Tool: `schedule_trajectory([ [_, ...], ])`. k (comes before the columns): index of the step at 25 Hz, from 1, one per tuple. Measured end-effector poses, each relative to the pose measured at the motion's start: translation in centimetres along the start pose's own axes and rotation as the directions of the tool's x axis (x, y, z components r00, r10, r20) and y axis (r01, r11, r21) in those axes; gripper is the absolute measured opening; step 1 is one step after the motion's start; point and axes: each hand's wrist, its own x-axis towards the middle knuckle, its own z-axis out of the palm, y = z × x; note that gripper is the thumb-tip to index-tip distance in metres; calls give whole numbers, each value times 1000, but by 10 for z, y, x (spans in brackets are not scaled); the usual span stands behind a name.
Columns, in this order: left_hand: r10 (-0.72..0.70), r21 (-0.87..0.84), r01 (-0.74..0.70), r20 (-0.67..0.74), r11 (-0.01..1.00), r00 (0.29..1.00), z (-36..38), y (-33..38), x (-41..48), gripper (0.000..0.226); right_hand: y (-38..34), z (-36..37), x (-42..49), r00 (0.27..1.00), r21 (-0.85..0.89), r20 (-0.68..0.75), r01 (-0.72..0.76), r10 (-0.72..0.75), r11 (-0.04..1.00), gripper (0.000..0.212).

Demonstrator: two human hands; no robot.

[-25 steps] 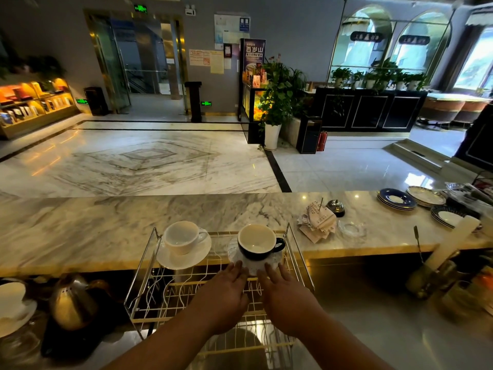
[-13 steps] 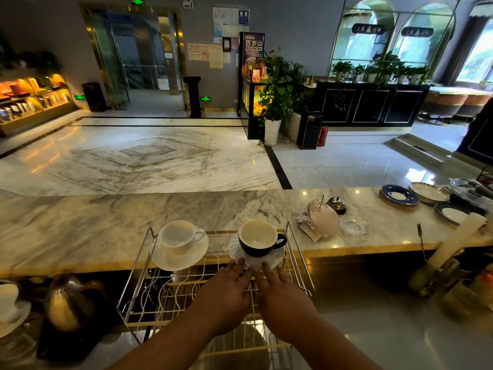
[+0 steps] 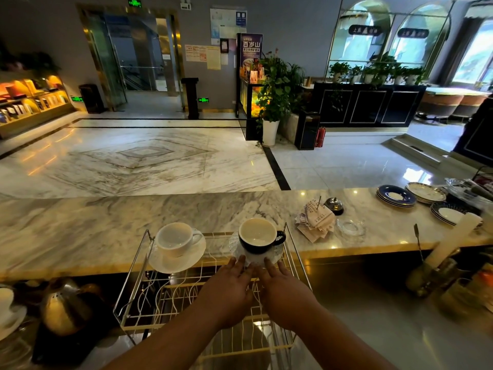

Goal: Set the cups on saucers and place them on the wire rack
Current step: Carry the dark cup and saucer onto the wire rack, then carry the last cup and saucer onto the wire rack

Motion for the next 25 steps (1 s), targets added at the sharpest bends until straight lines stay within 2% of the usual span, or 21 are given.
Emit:
schedule_trajectory([
  [6, 8, 32, -8, 2, 999, 1000, -1, 0, -2, 68, -4, -9, -6, 999, -9, -37, 25, -26, 1000, 69],
  [12, 12, 11, -11, -47, 1000, 999, -9, -3, -32, 70, -16, -16, -23, 990, 135, -139, -14, 33, 991, 67],
  [15, -24, -10, 23, -91, 1000, 996, -18, -10, -64, 69, -32, -22, -36, 980, 124, -197, 50, -25, 991, 61],
  [21, -71, -64, 59, -222, 996, 972, -30, -32, -138, 56, -96, -21, -40, 959, 39, -207, 203, -191, 978, 55],
  [25, -192, -133, 162, -262, 978, 946, -16, -66, -200, 41, -154, 0, -34, 933, 54, -194, 320, -305, 946, 46],
])
